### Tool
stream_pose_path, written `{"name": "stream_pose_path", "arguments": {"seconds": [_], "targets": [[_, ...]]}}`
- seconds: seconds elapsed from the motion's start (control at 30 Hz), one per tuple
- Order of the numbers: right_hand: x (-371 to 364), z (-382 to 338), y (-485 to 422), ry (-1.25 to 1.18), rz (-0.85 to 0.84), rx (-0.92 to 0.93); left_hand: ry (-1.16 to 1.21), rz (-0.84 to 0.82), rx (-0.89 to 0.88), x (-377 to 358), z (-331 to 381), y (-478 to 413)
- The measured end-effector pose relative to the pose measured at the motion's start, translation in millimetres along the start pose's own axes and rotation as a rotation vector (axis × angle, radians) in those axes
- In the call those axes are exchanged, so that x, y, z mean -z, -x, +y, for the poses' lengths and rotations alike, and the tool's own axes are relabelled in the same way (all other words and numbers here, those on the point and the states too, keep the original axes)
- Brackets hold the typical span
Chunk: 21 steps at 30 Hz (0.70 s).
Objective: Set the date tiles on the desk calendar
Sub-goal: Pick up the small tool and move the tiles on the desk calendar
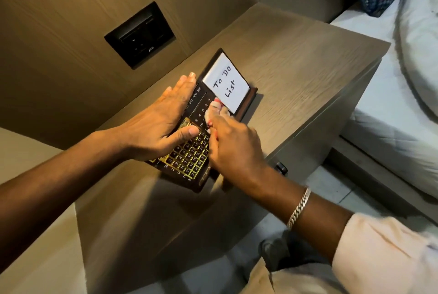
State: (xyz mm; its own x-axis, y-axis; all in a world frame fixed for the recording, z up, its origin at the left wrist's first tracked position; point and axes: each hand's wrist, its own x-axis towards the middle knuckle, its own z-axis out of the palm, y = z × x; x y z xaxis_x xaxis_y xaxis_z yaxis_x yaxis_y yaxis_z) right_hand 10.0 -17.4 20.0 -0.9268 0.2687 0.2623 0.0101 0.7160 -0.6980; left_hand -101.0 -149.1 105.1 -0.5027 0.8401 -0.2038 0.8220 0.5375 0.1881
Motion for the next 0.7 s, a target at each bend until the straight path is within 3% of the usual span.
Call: {"name": "stream_pose_path", "arguments": {"seconds": [0.17,0.27,0.37,0.53,0.7], "targets": [[3.4,-15.6,-0.4,-0.146,-0.015,0.099,-0.026,-0.031,-0.053,5.5,-0.4,3.7],[14.3,-1.0,-21.6,-0.044,0.042,0.18,-0.046,-0.018,-0.085,2.8,-6.6,2.7],[10.4,10.3,-14.4,0.036,0.023,0.117,-0.029,-0.011,-0.075,0.1,-7.9,1.5],[-1.6,-5.1,5.4,-0.085,-0.043,0.171,-0.052,-0.017,-0.074,0.0,-8.2,1.3],[9.9,7.1,-16.8,-0.023,-0.021,0.237,-0.067,0.01,-0.093,-1.6,-9.7,0.2]]}}
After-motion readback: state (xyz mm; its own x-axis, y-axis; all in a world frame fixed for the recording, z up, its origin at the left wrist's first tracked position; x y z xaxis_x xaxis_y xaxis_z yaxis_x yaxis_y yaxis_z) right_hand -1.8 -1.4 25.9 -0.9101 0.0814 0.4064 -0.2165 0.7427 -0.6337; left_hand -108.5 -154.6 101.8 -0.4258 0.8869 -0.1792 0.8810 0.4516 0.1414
